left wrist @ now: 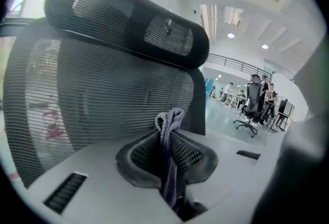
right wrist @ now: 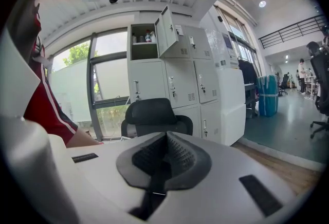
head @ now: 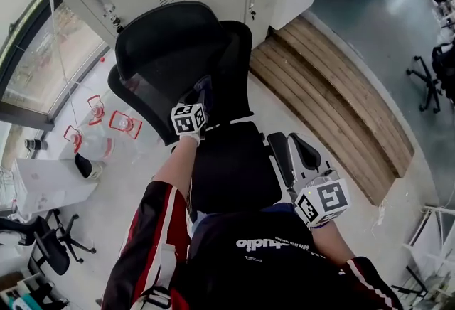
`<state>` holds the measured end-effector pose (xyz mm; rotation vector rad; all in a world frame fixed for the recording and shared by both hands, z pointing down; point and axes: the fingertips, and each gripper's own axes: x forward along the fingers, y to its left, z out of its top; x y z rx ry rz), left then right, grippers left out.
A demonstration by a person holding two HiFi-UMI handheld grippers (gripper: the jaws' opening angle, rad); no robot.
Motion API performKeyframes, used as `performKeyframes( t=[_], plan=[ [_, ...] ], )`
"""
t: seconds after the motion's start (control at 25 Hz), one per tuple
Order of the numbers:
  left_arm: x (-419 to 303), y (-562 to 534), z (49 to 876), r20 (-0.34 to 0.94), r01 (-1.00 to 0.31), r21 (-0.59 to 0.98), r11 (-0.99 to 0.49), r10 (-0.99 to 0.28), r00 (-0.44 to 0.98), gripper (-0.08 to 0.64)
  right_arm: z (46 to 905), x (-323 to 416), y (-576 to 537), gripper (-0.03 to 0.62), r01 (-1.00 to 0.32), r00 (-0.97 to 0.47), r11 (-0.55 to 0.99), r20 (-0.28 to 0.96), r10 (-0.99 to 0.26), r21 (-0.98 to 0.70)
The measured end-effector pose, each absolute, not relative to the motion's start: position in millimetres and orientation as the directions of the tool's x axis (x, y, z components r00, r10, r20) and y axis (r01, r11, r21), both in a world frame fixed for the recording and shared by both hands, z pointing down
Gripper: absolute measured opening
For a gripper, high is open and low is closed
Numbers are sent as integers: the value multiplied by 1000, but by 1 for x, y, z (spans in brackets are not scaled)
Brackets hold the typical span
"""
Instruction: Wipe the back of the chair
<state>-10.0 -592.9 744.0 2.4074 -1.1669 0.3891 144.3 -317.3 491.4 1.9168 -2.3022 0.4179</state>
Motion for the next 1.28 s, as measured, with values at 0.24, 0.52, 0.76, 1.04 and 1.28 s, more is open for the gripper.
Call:
performKeyframes(
  t=[0.24, 0.52, 0.76, 1.04, 1.28],
  plan=[
    [-119, -593, 742, 444, -865, 218, -453, -743, 501, 60, 489, 93, -324, 14, -962, -264, 235, 264, -928, -137],
    [-233, -584, 739, 455, -923, 188, -334, -804, 384, 60, 488, 39, -327, 14, -943, -331, 306, 271, -904, -130],
    [-303, -573, 739, 456, -951, 185, -249, -835, 307, 60, 486, -1, -335, 14, -922, -388, 370, 271, -881, -118],
    [-345, -558, 726, 439, -959, 195, -208, -856, 274, 60, 481, -33, -332, 14, -903, -430, 416, 264, -863, -110],
    [-320, -545, 710, 407, -941, 219, -259, -852, 329, 60, 473, -33, -323, 14, -903, -430, 416, 239, -871, -107]
  ],
)
